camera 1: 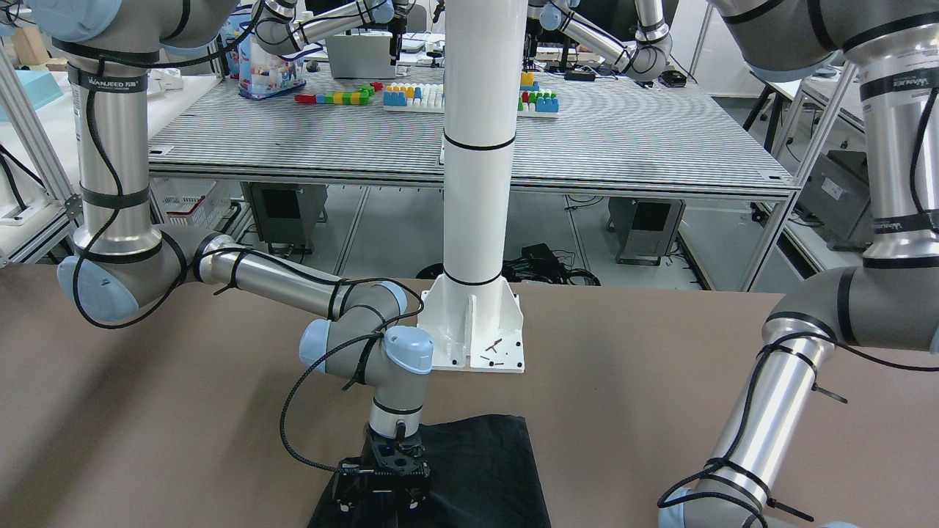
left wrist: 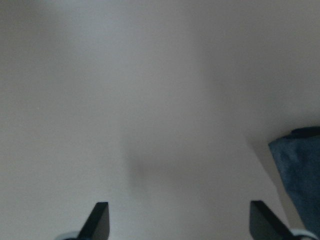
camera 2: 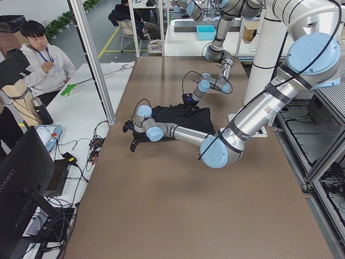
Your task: Fold clothes
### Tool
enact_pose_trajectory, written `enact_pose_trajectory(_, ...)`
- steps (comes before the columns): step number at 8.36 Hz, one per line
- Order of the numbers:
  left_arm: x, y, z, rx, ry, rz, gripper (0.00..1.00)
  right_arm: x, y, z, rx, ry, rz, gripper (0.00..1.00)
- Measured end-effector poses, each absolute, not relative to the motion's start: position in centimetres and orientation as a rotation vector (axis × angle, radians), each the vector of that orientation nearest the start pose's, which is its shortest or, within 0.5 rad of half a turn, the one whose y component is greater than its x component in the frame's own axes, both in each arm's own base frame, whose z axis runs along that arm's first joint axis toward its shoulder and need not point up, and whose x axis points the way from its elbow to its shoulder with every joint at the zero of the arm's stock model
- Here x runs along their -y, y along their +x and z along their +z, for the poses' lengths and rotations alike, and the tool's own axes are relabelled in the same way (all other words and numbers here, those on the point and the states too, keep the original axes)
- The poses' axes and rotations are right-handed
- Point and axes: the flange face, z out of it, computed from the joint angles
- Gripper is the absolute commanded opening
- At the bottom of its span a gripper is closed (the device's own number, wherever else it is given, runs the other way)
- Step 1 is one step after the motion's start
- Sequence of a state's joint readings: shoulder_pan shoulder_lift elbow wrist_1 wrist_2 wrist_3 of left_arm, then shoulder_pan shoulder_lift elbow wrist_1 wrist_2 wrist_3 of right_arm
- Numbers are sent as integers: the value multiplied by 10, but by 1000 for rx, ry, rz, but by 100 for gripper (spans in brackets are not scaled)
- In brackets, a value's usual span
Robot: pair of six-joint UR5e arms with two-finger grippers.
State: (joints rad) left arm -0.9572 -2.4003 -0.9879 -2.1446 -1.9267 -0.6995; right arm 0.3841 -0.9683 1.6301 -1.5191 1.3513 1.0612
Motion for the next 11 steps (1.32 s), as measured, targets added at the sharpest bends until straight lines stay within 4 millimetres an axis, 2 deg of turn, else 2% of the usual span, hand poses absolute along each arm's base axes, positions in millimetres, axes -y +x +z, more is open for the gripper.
enact_pose_trajectory(2,735,398,346,-759,436,67,100,418,-568,284,538,476,-55,93)
enact_pose_trajectory(5,735,397,347,-760,437,67,100,454,-535,302,503,466,-66,93)
enact_pose_trajectory(9,735,397,346,-760,438,68,100,492,-489,335,443,462,-81,93)
enact_pose_trajectory(10,734,398,346,-761,438,68,100,497,-483,335,446,460,-85,93)
enact_pose_trajectory(11,734,398,346,-761,438,68,100,501,-484,321,473,458,-80,93)
